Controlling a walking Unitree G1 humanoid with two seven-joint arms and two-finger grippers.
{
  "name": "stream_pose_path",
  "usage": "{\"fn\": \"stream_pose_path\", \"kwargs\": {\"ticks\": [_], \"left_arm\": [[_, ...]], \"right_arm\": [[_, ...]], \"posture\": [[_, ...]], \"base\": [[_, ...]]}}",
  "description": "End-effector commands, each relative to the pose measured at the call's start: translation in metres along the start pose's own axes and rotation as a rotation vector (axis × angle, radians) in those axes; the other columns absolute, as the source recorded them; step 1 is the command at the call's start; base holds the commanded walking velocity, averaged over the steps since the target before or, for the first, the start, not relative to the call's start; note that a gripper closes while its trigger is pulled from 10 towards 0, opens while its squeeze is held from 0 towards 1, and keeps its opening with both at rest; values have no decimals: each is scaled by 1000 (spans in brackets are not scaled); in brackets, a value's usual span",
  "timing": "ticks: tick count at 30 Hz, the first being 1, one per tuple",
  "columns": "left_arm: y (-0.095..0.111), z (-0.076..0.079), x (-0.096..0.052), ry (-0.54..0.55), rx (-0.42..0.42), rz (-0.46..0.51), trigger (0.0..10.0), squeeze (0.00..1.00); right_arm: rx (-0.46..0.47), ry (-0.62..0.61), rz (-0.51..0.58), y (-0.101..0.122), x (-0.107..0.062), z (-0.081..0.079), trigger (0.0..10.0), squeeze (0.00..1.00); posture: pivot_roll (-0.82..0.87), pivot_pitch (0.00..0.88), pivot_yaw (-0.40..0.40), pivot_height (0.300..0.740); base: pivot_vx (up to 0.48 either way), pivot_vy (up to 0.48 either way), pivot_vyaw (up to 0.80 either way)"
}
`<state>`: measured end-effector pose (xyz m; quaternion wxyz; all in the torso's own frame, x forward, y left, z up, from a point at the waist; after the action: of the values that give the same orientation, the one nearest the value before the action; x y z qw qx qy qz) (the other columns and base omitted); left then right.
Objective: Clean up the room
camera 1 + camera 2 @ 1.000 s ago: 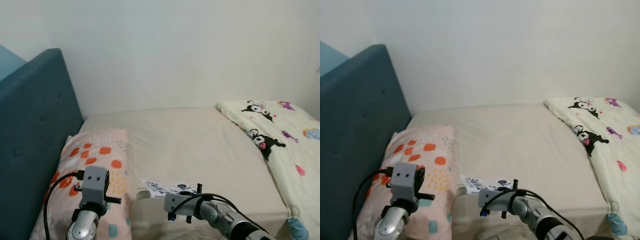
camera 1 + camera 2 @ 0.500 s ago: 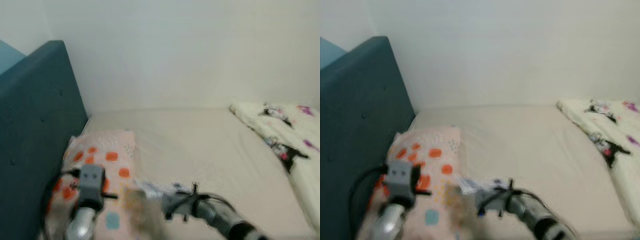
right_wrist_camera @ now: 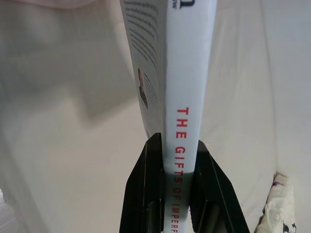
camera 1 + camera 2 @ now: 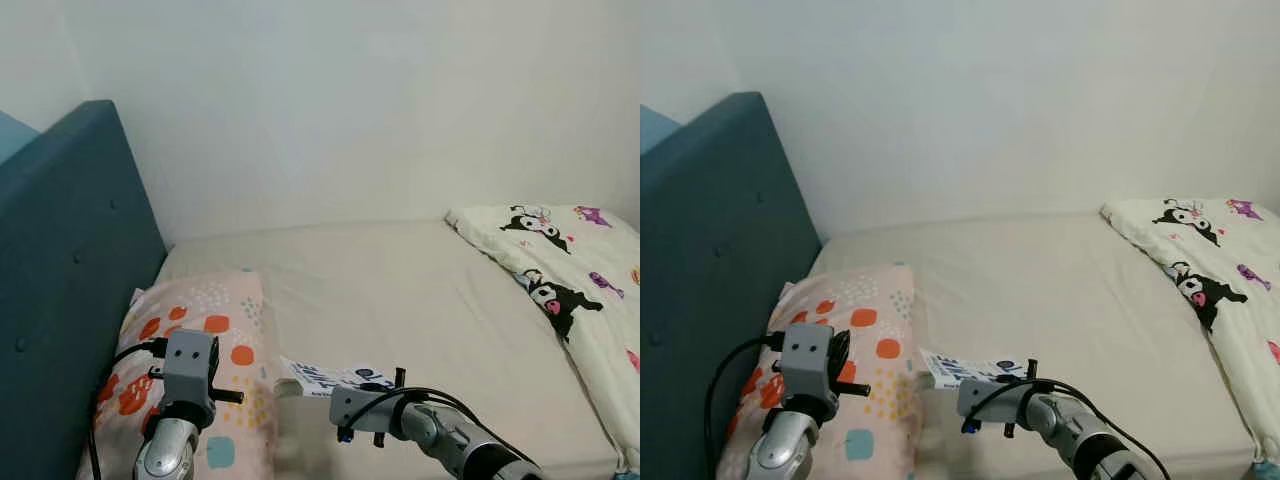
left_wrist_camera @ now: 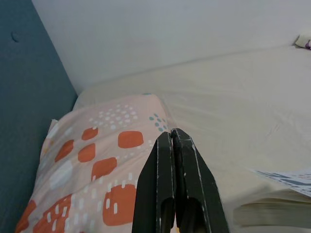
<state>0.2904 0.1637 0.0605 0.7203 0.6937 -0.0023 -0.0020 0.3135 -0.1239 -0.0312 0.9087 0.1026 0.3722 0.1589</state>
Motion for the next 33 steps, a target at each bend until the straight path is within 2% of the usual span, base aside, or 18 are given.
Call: {"fn": "stream_pose_path", "kwargs": {"ticks": [1,8,11,17,33], "left_arm": [[0,-1,0,-12,25,-1,10000,0],[0,-3,2,-3,31,-3,10000,0],[-1,-7,2,31,21,-11,10000,0],[-9,-14,1,78,35,-51,10000,0],[-10,-23,-1,144,9,-56,10000,0]], "right_arm": [[27,-15,18,4,1,2,10000,0],[60,-14,35,8,1,2,10000,0],[79,-15,64,12,1,2,10000,0],[110,-15,60,14,2,1,10000,0],[101,-15,71,15,2,2,10000,0]], "posture": [[-79,0,-14,740],[-79,0,-13,740],[-77,0,-12,740],[-74,0,-15,740],[-70,0,-18,740]], "base": [[0,0,0],[0,0,0],[0,0,-710],[0,0,0],[0,0,0]]}}
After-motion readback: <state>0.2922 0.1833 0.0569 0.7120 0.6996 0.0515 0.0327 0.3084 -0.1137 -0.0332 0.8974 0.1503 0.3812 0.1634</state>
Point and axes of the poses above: a point about 5 cm out from each wrist's last joint towards the gripper, its own x axis pointing out of the wrist towards the gripper, its own y axis along the axis of the wrist's last joint, z = x × y, the point moved 4 cm from there along x, pointing out of the wrist towards the gripper, and after that the axes turned 6 degrees about -x, right-handed, at the moved point
